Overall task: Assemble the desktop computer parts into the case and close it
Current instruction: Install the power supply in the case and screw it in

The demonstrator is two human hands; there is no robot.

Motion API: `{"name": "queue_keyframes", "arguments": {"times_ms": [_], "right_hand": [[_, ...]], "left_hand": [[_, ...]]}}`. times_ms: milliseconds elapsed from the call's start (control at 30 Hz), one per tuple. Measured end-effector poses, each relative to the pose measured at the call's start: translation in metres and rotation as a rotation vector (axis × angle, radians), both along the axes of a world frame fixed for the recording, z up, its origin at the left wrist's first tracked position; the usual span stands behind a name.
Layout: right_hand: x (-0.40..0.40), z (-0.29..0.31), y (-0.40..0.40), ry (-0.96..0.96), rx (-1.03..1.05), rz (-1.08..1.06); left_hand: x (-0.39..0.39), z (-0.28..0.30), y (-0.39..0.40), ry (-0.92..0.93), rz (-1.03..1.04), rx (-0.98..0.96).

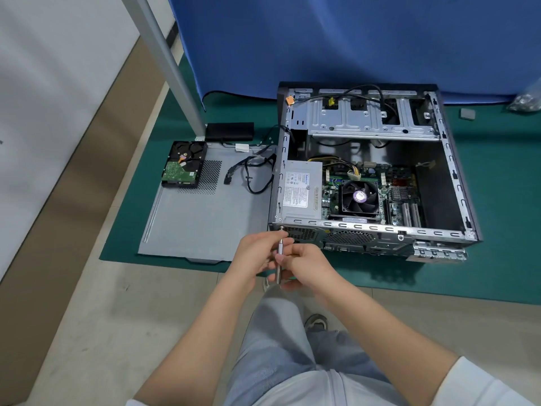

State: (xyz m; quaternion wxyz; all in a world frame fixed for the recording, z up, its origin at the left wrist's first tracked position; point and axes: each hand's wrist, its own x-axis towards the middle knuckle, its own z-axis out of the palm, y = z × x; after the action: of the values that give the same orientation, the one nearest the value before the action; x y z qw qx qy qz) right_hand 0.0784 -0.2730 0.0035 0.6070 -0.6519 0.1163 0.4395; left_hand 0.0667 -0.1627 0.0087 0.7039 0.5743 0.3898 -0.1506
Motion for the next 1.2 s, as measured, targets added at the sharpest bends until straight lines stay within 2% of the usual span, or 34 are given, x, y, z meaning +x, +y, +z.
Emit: {"name": "queue_keyframes", "arguments": {"times_ms": [300, 500, 633, 800, 1000, 1200], "right_hand": [[-0.0061, 0.0028, -0.0058, 0.086, 0.111, -0.114], [-0.0066, 0.0060, -0.0002, 0.078, 0.106, -0.057], [-0.0059, 0.0084, -0.0035, 0.103, 0.117, -0.009], [-0.0062, 0.0066, -0.0058, 0.089, 0.082, -0.076], [-0.0062, 0.0086, 0.0001, 0.089, 0.086, -0.038], [-0.0069, 0.0075, -0.0047, 0.119, 0.106, -0.048]], "left_hand": [[0.0004, -0.0050, -0.0037, -0.029, 0.076, 0.165], [-0.0003, 0.0005, 0.0011, 0.068, -0.076, 0.059], [0.0009, 0.0005, 0.0003, 0.019, -0.034, 0.166], [0.0030, -0.0030, -0.0037, -0.002, -0.022, 0.284], [0.0041, 0.0028, 0.0024, 0.043, -0.118, 0.120], [0.0065, 0.0023, -0.0018, 0.026, -0.046, 0.200]]}}
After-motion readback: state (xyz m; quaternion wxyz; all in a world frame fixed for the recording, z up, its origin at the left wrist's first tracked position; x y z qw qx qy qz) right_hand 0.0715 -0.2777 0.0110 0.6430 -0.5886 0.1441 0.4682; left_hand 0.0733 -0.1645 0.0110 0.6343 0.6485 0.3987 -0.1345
